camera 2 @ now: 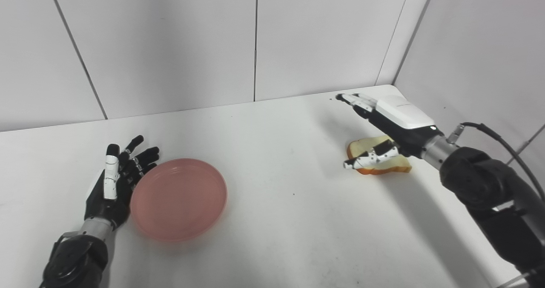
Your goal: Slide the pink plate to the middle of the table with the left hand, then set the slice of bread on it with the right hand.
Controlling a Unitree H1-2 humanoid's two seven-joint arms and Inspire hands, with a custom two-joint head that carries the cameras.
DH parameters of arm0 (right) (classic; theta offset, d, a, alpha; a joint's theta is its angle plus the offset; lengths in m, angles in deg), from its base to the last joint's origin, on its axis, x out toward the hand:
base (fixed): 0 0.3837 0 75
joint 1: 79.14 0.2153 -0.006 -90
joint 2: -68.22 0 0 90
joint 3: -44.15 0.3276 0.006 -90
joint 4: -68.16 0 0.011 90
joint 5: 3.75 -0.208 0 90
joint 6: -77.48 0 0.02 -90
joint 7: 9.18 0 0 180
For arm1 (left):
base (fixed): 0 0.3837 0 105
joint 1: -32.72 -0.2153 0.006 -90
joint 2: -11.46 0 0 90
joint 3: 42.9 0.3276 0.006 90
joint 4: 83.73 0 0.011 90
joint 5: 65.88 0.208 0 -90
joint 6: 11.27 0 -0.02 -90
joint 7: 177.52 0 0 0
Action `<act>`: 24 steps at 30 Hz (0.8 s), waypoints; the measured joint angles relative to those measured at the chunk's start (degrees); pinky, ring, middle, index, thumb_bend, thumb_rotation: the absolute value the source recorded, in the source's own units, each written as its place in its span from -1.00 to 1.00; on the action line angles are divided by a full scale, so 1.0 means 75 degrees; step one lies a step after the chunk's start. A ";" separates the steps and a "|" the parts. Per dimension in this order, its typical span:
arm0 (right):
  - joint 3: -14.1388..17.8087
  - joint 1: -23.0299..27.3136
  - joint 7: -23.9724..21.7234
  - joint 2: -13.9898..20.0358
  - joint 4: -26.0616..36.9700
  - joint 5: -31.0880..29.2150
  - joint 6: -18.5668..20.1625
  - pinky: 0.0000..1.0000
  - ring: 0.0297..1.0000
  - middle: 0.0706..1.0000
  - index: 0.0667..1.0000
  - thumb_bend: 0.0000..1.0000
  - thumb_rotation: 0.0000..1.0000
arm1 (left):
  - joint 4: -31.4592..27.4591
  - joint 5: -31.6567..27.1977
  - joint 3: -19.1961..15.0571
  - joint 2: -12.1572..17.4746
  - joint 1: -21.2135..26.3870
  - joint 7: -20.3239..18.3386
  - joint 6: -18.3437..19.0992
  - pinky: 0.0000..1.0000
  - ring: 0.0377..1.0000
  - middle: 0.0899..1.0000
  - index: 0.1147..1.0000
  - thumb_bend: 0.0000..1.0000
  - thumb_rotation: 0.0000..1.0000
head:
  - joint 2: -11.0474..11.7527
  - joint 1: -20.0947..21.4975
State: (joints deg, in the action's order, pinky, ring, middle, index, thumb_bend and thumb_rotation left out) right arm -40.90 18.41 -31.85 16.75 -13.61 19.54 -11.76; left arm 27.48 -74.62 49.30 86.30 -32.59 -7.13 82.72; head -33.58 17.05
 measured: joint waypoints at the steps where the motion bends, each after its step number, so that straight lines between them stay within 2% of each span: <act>1: -0.0091 0.0024 -0.0189 0.0103 -0.0079 0.0167 0.0169 0.98 1.00 1.00 1.00 1.00 -0.21 | 0.0000 0.0000 -0.0007 0.0000 0.0001 0.0000 -0.0001 0.76 0.66 0.51 0.75 0.77 1.00 | 0.0000 0.0000; 3: -0.0295 0.0150 -0.0508 0.0317 -0.0236 0.0517 0.0401 1.00 1.00 1.00 1.00 1.00 -0.23 | 0.0007 -0.0001 -0.0030 -0.0001 0.0002 0.0004 -0.0006 0.76 0.66 0.50 0.75 0.78 0.99 | 0.0000 -0.0024; 7: -0.0593 0.0484 -0.0944 0.0724 -0.0502 0.1032 0.0454 1.00 1.00 1.00 0.96 1.00 -0.33 | 0.0014 -0.0003 -0.0057 -0.0003 0.0006 0.0004 -0.0006 0.77 0.66 0.49 0.75 0.80 0.98 | 0.0012 -0.0035; 9: -0.0772 0.0608 -0.1105 0.0855 -0.0530 0.1296 0.0453 1.00 1.00 1.00 0.93 1.00 -0.28 | 0.0013 -0.0001 -0.0056 -0.0003 0.0007 0.0004 -0.0006 0.76 0.65 0.48 0.75 0.79 0.99 | 0.0023 -0.0035; 15: -0.1279 0.0687 -0.1305 0.0884 -0.0603 0.2120 0.0451 1.00 1.00 1.00 0.99 1.00 -0.42 | 0.0018 0.0000 -0.0036 0.0000 0.0013 0.0001 -0.0007 0.75 0.64 0.47 0.76 0.78 1.00 | 0.0047 -0.0070; 24: -0.1292 0.0936 -0.1498 0.0900 -0.1028 0.2138 0.0424 1.00 1.00 1.00 1.00 1.00 -0.32 | 0.0178 0.0013 -0.0022 0.0013 0.0075 -0.0018 -0.0077 0.78 0.65 0.46 0.76 0.74 1.00 | 0.0094 -0.0082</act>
State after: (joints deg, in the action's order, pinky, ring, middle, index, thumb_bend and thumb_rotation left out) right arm -50.59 25.43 -43.09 23.50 -21.31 35.58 -8.58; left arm 28.82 -74.52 49.13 86.39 -32.02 -7.26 82.15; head -32.87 16.44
